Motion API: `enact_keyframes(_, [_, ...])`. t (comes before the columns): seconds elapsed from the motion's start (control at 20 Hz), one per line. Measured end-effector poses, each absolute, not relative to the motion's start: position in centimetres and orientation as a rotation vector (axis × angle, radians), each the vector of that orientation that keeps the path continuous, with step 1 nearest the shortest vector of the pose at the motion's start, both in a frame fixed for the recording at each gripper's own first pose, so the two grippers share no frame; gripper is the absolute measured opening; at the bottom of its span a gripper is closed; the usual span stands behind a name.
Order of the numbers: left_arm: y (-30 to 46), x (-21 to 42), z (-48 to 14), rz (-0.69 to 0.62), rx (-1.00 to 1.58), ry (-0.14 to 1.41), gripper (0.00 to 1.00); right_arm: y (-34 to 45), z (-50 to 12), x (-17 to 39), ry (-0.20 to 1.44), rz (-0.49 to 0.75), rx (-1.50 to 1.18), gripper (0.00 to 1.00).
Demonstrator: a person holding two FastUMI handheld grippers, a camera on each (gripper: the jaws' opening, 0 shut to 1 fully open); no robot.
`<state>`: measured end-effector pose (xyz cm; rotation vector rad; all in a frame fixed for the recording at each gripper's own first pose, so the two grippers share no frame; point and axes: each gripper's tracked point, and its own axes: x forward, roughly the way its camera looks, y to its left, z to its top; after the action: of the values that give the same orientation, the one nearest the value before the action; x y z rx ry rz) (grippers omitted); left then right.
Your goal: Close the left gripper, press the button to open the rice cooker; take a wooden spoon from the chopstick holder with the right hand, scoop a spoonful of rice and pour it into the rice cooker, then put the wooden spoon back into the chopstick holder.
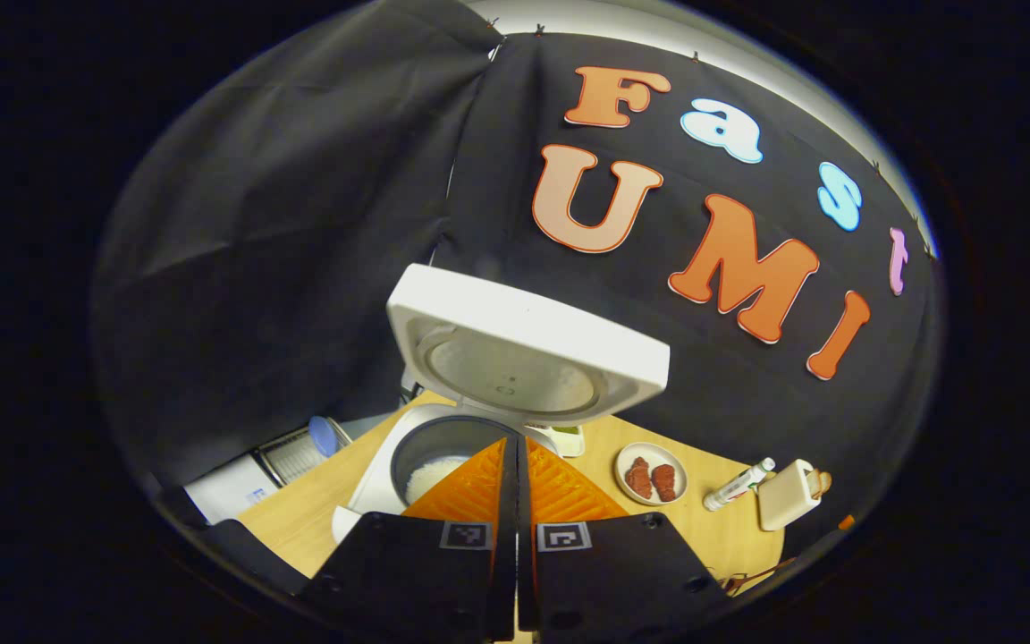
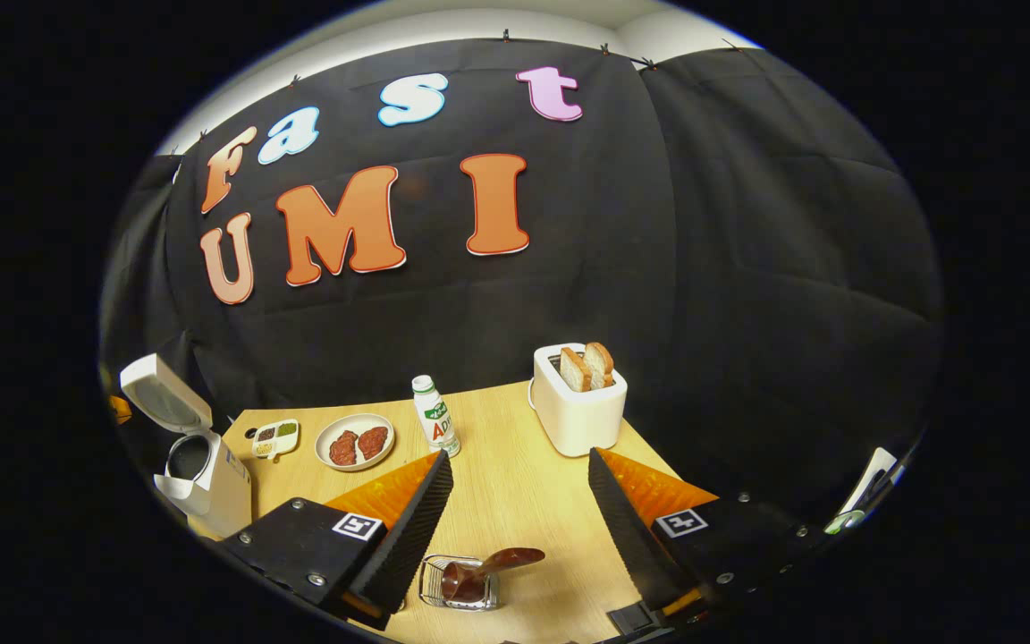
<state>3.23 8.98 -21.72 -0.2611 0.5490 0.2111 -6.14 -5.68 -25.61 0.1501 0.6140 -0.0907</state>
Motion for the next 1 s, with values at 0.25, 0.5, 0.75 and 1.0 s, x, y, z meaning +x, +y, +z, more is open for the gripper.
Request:
enact_keyframes(0.25, [6.1, 3.8, -15.0, 0.170, -0.064, 0.334, 0.05, -5.6, -29.0, -6.6, 0.682, -0.080, 0.146, 0.95])
enact_keyframes(0.5, [1.0, 3.1, -12.6, 0.079, -0.026, 0.264, 0.54, -5.7, -32.8, -7.7, 0.759, -0.075, 0.135, 0.95])
enact_keyframes(0.75, [-1.7, 2.1, -12.3, 0.063, 0.016, 0.237, 0.78, -4.4, -35.3, -9.0, 0.826, -0.086, 0.286, 0.95])
enact_keyframes(1.0, [-4.0, 1.2, -12.1, 0.030, 0.058, 0.205, 0.88, -3.0, -38.1, -9.9, 0.890, -0.091, 0.443, 0.95])
